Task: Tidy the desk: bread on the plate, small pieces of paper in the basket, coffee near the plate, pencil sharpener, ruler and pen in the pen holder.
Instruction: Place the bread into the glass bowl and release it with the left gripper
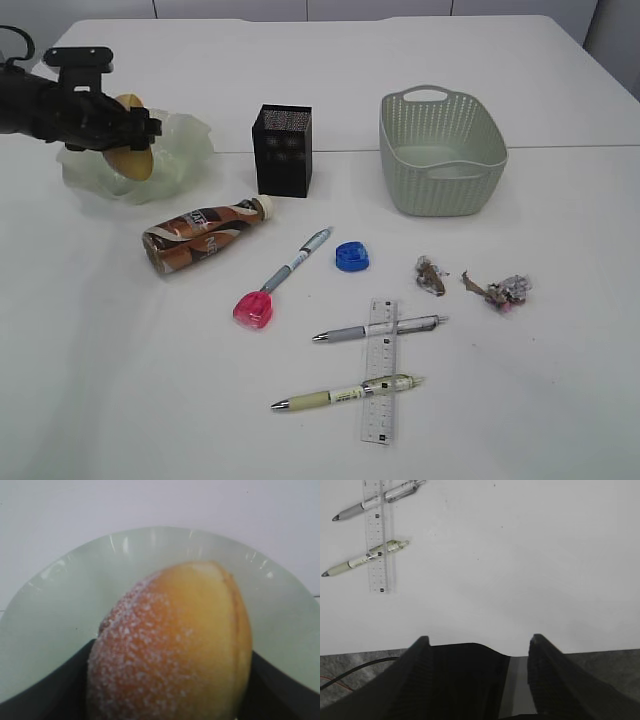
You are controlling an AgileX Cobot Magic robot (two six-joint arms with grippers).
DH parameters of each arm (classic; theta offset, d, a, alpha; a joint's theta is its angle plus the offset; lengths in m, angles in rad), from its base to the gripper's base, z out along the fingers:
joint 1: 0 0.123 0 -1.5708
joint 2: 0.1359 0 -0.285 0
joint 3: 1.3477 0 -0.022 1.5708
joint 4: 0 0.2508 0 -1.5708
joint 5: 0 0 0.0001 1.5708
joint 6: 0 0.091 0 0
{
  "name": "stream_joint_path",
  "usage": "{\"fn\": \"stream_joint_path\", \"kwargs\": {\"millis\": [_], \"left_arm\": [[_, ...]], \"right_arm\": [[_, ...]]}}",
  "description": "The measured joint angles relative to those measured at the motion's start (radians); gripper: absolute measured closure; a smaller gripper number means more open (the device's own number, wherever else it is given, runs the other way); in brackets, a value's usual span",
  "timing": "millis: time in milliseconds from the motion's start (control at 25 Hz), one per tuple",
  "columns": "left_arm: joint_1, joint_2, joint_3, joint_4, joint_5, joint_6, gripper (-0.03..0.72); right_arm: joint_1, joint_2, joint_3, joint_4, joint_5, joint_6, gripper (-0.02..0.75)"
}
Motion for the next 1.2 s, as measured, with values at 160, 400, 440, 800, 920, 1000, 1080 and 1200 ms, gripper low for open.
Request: {"fn": "stream_joint_path", "kwargs": {"millis": [160,400,440,800,920,1000,1080,1200], "left_arm": [[0.0,0.005,-0.029,0.0,0.015,0.0,0.118],[0.0,0.011,-0.136,0.037,0.086,0.0,0.113],[0.0,0.013,-0.146,0.037,0.105,0.0,0.111],[-0.002,0.041,-0.153,0.037,0.166,0.0,0.104],[-0.002,0.041,-0.153,0.037,0.166,0.0,0.104],[-0.002,0.041,-0.153,0.037,0.162,0.0,0.104],[-0.002,0.041,-0.153,0.037,0.16,0.0,0.104],[-0.002,0.025,-0.153,0.037,0.172,0.0,0.104]], "right_arm": [[0.0,0.0,0.0,0.002,0.0,0.022,0.295],[0.0,0.0,0.0,0.002,0.0,0.032,0.294],[0.0,0.0,0.0,0.002,0.0,0.035,0.292],[0.0,0.0,0.0,0.002,0.0,0.045,0.246],[0.0,0.0,0.0,0.002,0.0,0.046,0.246],[0.0,0.0,0.0,0.002,0.0,0.046,0.245],[0.0,0.0,0.0,0.002,0.0,0.046,0.245],[0.0,0.0,0.0,0.002,0.0,0.046,0.245]]}}
